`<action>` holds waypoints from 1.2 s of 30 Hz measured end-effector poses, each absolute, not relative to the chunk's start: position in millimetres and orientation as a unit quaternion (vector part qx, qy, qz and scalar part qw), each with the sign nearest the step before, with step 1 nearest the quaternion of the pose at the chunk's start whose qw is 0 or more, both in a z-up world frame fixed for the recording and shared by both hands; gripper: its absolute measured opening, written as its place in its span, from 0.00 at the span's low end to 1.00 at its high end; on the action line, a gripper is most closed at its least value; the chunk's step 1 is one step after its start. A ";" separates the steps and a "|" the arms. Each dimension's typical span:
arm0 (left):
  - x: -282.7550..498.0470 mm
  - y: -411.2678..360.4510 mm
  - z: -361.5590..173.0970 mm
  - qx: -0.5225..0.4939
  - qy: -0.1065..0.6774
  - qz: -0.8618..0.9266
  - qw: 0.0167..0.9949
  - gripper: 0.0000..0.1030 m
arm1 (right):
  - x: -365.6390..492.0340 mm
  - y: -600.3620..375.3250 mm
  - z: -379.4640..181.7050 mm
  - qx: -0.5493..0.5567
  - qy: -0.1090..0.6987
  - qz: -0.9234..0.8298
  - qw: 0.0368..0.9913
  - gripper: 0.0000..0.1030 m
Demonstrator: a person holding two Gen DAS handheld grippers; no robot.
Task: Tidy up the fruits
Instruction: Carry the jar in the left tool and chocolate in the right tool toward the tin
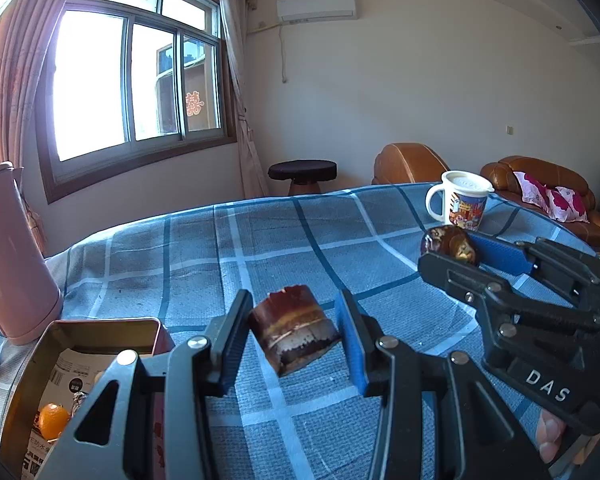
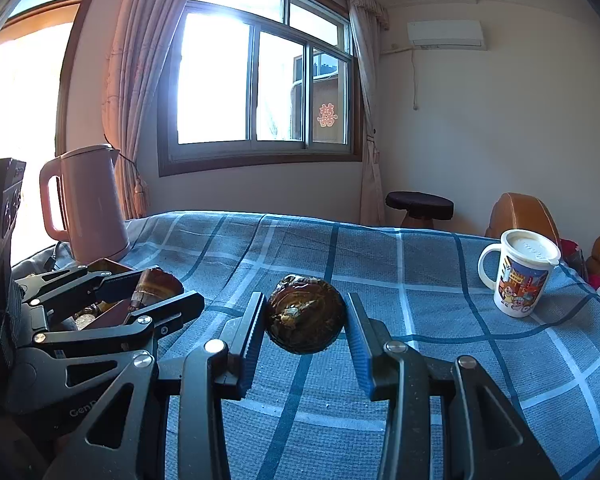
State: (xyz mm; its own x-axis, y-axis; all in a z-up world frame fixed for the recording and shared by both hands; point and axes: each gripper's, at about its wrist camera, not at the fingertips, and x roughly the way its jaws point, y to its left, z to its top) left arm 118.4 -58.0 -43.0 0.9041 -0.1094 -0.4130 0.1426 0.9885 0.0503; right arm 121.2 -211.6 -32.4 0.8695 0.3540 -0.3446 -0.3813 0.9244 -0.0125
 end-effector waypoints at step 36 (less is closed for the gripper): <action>90.6 -49.6 -35.5 0.035 0.169 -0.058 0.983 0.43 | 104.4 -209.1 -28.9 -0.047 0.136 0.194 0.970 0.40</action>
